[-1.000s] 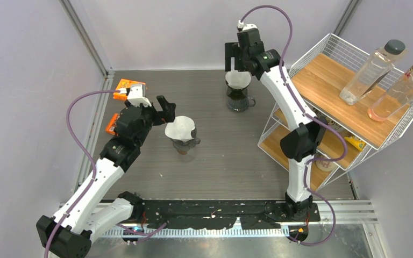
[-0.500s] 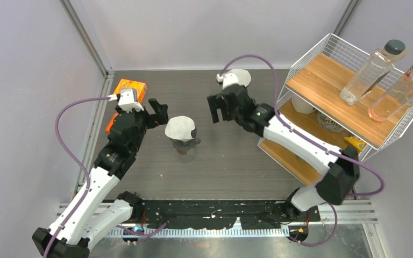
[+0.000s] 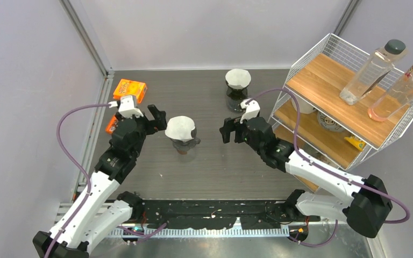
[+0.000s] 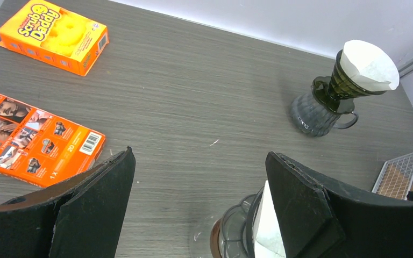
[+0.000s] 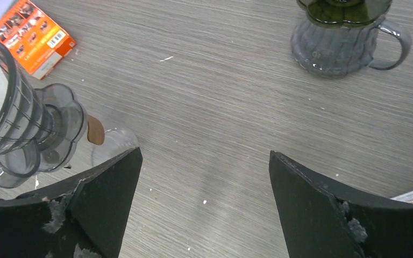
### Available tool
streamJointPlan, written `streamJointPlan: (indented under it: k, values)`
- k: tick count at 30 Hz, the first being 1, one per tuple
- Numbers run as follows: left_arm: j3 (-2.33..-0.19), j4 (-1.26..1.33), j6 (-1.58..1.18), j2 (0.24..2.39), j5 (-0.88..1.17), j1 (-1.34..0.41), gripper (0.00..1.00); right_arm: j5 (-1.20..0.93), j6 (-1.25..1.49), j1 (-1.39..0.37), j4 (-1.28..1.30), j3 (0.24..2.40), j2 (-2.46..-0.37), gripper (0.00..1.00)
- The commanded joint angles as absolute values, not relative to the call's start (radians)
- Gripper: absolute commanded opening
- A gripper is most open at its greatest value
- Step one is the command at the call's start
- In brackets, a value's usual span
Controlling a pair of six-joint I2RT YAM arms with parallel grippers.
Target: Place the coffee filter in the dripper
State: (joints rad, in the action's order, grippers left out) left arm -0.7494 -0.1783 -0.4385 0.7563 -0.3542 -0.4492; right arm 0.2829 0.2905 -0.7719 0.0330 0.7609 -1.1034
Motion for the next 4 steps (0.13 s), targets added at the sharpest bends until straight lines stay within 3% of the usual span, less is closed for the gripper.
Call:
streamJointPlan:
  k: [1, 4]
  values:
    - [-0.753, -0.17, -0.447, 0.733, -0.4, -0.442, 1.0, 0.259, 0.319, -0.775, -0.145, 0.723, -1.066, 0.95]
    - [-0.753, -0.176, -0.445, 0.735, -0.42, -0.442, 1.0, 0.285, 0.323, -0.775, -0.164, 0.708, -1.055, 0.95]
